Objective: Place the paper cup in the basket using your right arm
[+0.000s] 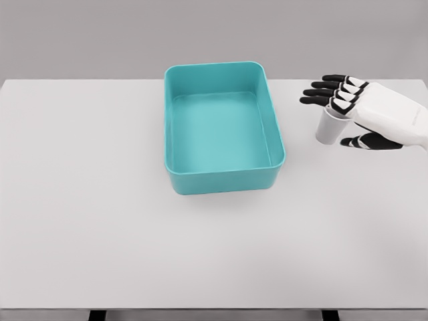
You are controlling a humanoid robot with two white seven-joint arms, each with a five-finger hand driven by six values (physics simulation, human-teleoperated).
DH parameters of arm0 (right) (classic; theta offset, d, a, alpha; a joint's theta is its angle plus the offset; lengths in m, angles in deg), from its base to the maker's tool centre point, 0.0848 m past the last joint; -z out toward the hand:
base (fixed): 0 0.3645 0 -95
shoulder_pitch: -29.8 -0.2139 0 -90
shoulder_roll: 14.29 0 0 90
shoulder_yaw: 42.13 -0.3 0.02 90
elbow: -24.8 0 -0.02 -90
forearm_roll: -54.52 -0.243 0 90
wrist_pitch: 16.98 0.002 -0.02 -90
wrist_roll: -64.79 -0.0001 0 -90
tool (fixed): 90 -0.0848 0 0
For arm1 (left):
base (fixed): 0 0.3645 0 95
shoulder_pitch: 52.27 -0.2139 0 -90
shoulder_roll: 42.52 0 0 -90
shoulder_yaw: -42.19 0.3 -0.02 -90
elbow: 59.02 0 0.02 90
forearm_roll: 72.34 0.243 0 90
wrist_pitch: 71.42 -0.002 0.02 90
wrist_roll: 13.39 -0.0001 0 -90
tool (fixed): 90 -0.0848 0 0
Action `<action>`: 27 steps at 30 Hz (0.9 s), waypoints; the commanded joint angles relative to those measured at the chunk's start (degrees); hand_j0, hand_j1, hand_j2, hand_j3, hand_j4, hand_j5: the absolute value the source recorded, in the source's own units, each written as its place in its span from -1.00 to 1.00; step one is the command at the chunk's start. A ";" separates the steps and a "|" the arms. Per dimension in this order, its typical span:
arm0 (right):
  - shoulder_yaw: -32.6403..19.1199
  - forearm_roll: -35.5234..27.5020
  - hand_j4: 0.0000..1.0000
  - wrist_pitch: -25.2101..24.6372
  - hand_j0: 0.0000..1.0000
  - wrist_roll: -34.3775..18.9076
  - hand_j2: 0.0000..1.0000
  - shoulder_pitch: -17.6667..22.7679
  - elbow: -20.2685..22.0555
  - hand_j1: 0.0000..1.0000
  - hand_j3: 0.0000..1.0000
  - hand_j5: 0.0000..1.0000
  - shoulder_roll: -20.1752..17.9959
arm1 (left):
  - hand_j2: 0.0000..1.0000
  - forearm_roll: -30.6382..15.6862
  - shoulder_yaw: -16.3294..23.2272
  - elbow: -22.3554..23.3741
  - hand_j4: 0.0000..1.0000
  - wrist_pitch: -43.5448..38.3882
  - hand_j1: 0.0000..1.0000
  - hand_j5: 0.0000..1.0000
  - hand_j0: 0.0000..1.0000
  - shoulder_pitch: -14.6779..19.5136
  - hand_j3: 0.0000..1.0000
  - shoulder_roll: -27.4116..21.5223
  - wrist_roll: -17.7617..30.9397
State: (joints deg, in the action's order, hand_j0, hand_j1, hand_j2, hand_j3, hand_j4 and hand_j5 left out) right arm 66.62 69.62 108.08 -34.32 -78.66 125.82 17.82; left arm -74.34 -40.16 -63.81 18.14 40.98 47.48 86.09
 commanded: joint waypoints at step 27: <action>-13.47 -29.34 1.00 -19.06 1.00 -25.89 1.00 0.35 -9.52 1.00 1.00 1.00 12.97 | 1.00 -0.03 -0.01 -0.04 1.00 0.00 1.00 1.00 1.00 0.00 1.00 0.00 0.01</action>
State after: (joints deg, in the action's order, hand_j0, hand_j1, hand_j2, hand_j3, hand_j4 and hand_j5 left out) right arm 53.71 40.73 90.49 -60.13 -78.31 117.12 29.92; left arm -74.34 -40.16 -63.84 18.14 40.98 47.48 86.09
